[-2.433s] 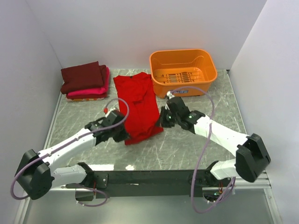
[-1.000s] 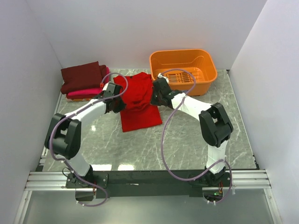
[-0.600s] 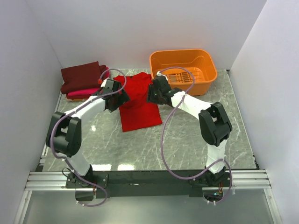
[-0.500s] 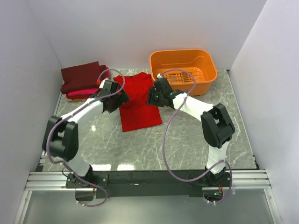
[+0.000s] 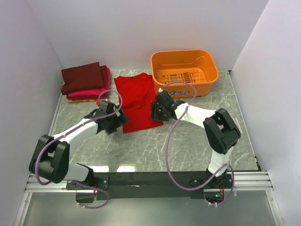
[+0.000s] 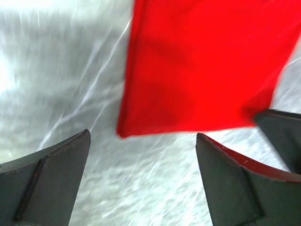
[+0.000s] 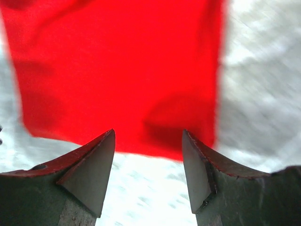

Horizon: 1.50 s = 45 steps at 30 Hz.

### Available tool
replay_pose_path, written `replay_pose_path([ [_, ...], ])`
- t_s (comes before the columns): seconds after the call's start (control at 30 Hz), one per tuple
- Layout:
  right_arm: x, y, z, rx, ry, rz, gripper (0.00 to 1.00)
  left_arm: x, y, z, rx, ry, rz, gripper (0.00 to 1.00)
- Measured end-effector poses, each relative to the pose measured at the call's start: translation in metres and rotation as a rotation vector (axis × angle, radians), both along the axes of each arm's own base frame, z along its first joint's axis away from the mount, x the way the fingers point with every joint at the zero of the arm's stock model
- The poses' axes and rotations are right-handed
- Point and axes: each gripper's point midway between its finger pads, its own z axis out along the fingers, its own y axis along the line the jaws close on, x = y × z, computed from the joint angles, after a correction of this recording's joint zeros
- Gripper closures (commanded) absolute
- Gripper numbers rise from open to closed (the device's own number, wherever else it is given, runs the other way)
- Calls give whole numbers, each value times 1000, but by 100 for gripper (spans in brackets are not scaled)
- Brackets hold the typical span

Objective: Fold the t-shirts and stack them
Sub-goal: Fold the tshirt

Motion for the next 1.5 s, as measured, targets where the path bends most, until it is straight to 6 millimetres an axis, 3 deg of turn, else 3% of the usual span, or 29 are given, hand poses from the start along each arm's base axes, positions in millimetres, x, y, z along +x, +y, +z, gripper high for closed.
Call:
replay_pose_path([
  [0.17,-16,-31,-6,-63,13,-47,34,-26,-1,-25,-11,82,-16,23],
  [0.33,-16,-47,-8,-81,15,-83,35,-22,-6,-32,-23,86,-21,37],
  [0.6,-15,-47,-12,-56,24,-85,41,-11,-13,-43,-23,94,-18,54],
  [0.7,-14,-45,-16,-51,29,-85,46,-4,-16,-47,-25,96,-14,67],
  [0.8,-15,-43,-23,-47,49,-80,56,-1,-18,-50,-27,97,-13,88],
  [0.83,-16,-42,-25,-47,55,-78,59,0,-19,-50,-30,98,-11,99],
  [0.93,-18,-41,-29,-41,73,-77,70,1,-20,-50,-32,93,-15,99],
  [1.07,-20,-37,-32,-17,86,-73,100,0,-21,-50,-30,91,-18,99],
  [1.17,-27,-35,-36,16,96,-74,100,-4,-22,-49,-18,84,-25,99],
  [1.3,-52,-44,-36,52,120,-65,100,-35,-29,-49,8,93,-66,99],
  [1.5,-132,-65,-36,99,216,-14,100,-129,-39,-49,3,170,-175,99],
])
